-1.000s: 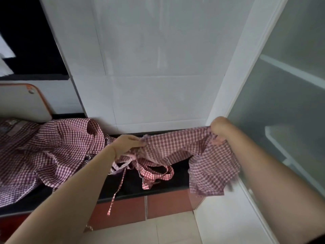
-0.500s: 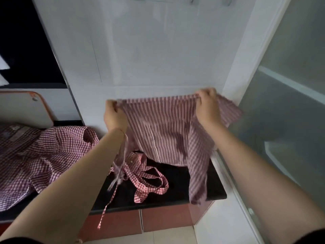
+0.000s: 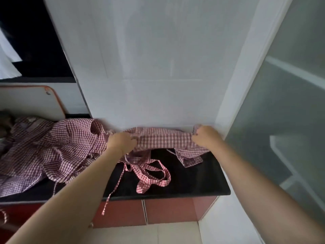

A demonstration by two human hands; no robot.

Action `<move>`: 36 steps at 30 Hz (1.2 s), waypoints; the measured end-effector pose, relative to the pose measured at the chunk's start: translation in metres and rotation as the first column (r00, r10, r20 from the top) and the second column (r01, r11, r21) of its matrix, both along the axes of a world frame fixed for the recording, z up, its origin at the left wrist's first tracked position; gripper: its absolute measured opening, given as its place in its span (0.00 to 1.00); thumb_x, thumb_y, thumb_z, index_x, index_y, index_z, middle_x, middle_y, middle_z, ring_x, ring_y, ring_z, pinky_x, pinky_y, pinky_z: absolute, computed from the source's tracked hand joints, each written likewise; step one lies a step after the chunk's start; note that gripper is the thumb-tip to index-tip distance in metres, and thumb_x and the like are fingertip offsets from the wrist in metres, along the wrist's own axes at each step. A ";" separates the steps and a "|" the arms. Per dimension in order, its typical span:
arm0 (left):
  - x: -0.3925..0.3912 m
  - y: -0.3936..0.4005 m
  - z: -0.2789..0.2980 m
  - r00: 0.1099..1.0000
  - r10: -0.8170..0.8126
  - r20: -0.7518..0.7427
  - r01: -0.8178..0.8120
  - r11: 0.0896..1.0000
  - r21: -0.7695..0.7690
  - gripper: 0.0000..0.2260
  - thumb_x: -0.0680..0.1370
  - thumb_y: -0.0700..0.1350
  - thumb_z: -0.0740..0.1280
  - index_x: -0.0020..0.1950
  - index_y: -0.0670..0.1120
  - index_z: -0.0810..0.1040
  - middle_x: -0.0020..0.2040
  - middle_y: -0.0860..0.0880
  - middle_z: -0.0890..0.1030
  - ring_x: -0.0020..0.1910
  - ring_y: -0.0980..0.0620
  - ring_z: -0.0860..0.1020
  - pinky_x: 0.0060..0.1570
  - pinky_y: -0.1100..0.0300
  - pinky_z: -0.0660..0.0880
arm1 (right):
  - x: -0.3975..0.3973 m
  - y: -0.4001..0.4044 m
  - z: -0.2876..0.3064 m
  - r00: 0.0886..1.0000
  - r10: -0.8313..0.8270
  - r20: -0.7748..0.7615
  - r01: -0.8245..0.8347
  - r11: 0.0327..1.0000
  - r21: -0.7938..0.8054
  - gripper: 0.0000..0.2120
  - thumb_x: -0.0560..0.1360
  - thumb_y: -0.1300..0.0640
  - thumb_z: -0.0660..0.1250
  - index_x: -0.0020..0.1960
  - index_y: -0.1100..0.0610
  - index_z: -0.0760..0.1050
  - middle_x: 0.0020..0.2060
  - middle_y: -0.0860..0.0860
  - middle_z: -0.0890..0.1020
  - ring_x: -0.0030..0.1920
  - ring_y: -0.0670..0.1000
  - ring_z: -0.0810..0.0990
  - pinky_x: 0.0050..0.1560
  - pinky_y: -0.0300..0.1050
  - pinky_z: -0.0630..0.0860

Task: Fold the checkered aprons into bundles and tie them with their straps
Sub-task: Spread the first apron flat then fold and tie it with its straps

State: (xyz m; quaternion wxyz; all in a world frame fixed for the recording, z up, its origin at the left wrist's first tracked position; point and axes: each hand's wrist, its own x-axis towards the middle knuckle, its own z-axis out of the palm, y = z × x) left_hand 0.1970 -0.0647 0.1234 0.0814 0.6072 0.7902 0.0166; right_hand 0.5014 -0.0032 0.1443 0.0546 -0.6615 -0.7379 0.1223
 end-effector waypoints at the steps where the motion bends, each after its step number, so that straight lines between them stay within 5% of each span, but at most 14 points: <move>1: 0.002 -0.002 -0.012 0.999 -0.028 -0.024 0.025 0.992 -0.124 0.15 0.79 0.54 0.59 0.47 0.44 0.78 0.47 0.45 0.81 0.45 0.46 0.77 0.57 0.51 0.74 | 0.000 -0.003 -0.013 0.999 0.036 0.038 -0.032 0.995 -0.099 0.14 0.77 0.51 0.64 0.54 0.62 0.76 0.51 0.56 0.78 0.53 0.59 0.80 0.46 0.46 0.71; 3: 0.006 -0.007 -0.038 0.997 -0.065 -0.035 0.054 0.969 -0.240 0.14 0.79 0.53 0.60 0.47 0.44 0.79 0.46 0.48 0.80 0.45 0.48 0.77 0.59 0.50 0.73 | -0.002 -0.008 -0.038 0.992 0.099 0.082 -0.082 0.977 -0.196 0.18 0.78 0.49 0.64 0.59 0.63 0.76 0.58 0.58 0.77 0.56 0.58 0.78 0.51 0.47 0.73; 7: 0.019 -0.017 -0.084 0.996 -0.072 -0.056 0.044 0.921 -0.387 0.08 0.77 0.50 0.63 0.46 0.45 0.76 0.49 0.47 0.78 0.50 0.46 0.77 0.55 0.52 0.77 | -0.007 -0.023 -0.081 0.968 0.202 0.146 -0.141 0.927 -0.348 0.15 0.80 0.51 0.62 0.54 0.62 0.78 0.48 0.57 0.79 0.49 0.56 0.78 0.47 0.46 0.73; 10: 0.019 -0.016 -0.109 0.991 -0.132 0.000 0.092 0.691 -0.717 0.12 0.75 0.52 0.69 0.47 0.44 0.80 0.47 0.47 0.81 0.49 0.47 0.80 0.55 0.54 0.79 | -0.014 -0.026 -0.095 0.911 0.312 0.270 -0.054 0.740 -0.671 0.20 0.80 0.53 0.63 0.68 0.63 0.72 0.62 0.58 0.78 0.49 0.56 0.80 0.46 0.45 0.76; 12: 0.015 -0.005 -0.123 0.991 -0.130 0.029 0.103 0.606 -0.789 0.26 0.72 0.64 0.72 0.53 0.42 0.82 0.47 0.46 0.82 0.52 0.47 0.81 0.55 0.54 0.77 | -0.016 -0.018 -0.105 0.903 0.316 0.293 0.028 0.636 -0.771 0.29 0.79 0.48 0.67 0.73 0.62 0.67 0.66 0.58 0.76 0.49 0.56 0.81 0.51 0.47 0.79; 14: 0.013 0.008 -0.131 0.995 -0.091 0.033 0.088 0.717 -0.691 0.31 0.71 0.73 0.65 0.48 0.45 0.82 0.43 0.47 0.82 0.45 0.49 0.81 0.49 0.55 0.78 | -0.019 -0.007 -0.118 0.938 0.237 0.252 0.035 0.661 -0.750 0.30 0.77 0.41 0.68 0.71 0.60 0.69 0.64 0.57 0.77 0.55 0.56 0.80 0.61 0.51 0.76; 16: 0.013 0.024 -0.143 0.998 0.012 0.063 0.017 0.900 -0.436 0.25 0.77 0.68 0.60 0.42 0.47 0.77 0.40 0.48 0.80 0.40 0.50 0.79 0.41 0.56 0.76 | -0.025 0.007 -0.135 0.966 0.181 0.185 -0.035 0.799 -0.600 0.23 0.79 0.42 0.65 0.65 0.58 0.74 0.61 0.56 0.79 0.56 0.55 0.79 0.59 0.49 0.75; 18: 0.013 0.035 -0.153 0.997 0.024 0.079 -0.010 0.984 -0.176 0.15 0.80 0.58 0.62 0.50 0.47 0.77 0.51 0.48 0.79 0.49 0.49 0.77 0.46 0.54 0.77 | -0.036 0.018 -0.149 0.979 0.156 0.130 -0.084 0.896 -0.436 0.18 0.80 0.47 0.64 0.64 0.56 0.73 0.61 0.55 0.78 0.57 0.55 0.78 0.55 0.48 0.75; 20: 0.012 0.046 -0.167 0.992 -0.127 0.017 0.127 0.990 -0.056 0.17 0.78 0.53 0.66 0.64 0.49 0.74 0.65 0.49 0.73 0.64 0.47 0.71 0.62 0.50 0.72 | -0.047 0.026 -0.169 0.986 0.153 0.063 -0.118 0.921 -0.372 0.26 0.78 0.51 0.68 0.74 0.53 0.64 0.71 0.55 0.70 0.67 0.57 0.72 0.64 0.53 0.73; 22: 0.014 0.054 -0.175 0.959 -0.283 -0.003 0.281 0.954 -0.106 0.31 0.77 0.54 0.69 0.76 0.51 0.62 0.77 0.48 0.63 0.77 0.45 0.58 0.75 0.46 0.59 | -0.055 0.027 -0.183 0.982 0.182 0.042 -0.154 0.918 -0.364 0.38 0.76 0.53 0.71 0.79 0.51 0.55 0.77 0.56 0.60 0.75 0.58 0.63 0.71 0.58 0.68; 25: 0.009 0.074 -0.198 0.924 -0.380 0.056 0.380 0.883 -0.275 0.46 0.74 0.59 0.72 0.81 0.56 0.46 0.82 0.50 0.46 0.80 0.43 0.44 0.77 0.39 0.48 | -0.075 0.039 -0.204 0.977 0.201 0.063 -0.169 0.925 -0.339 0.44 0.74 0.49 0.74 0.80 0.49 0.50 0.79 0.56 0.53 0.78 0.60 0.55 0.75 0.61 0.62; 32: -0.070 0.094 -0.227 0.950 -0.311 0.021 0.251 0.723 -0.644 0.53 0.72 0.59 0.75 0.81 0.55 0.37 0.81 0.56 0.37 0.79 0.46 0.58 0.74 0.37 0.53 | -0.104 0.073 -0.224 0.952 0.198 0.235 -0.025 0.814 -0.581 0.45 0.75 0.46 0.71 0.81 0.46 0.46 0.80 0.54 0.42 0.79 0.62 0.46 0.77 0.63 0.54; 34: -0.081 0.109 -0.217 0.957 -0.289 -0.011 0.200 0.688 -0.697 0.50 0.73 0.54 0.75 0.82 0.54 0.42 0.82 0.55 0.43 0.78 0.46 0.59 0.74 0.38 0.54 | -0.108 0.083 -0.220 0.940 0.223 0.258 0.017 0.724 -0.689 0.40 0.76 0.46 0.68 0.81 0.47 0.50 0.80 0.54 0.51 0.77 0.61 0.56 0.75 0.58 0.61; 36: -0.080 0.131 -0.201 0.967 -0.253 -0.018 0.154 0.642 -0.751 0.36 0.74 0.52 0.74 0.78 0.51 0.61 0.76 0.51 0.66 0.71 0.43 0.70 0.72 0.42 0.64 | -0.112 0.093 -0.209 0.944 0.233 0.233 0.019 0.668 -0.743 0.28 0.78 0.46 0.64 0.75 0.51 0.64 0.71 0.54 0.68 0.65 0.56 0.72 0.64 0.49 0.72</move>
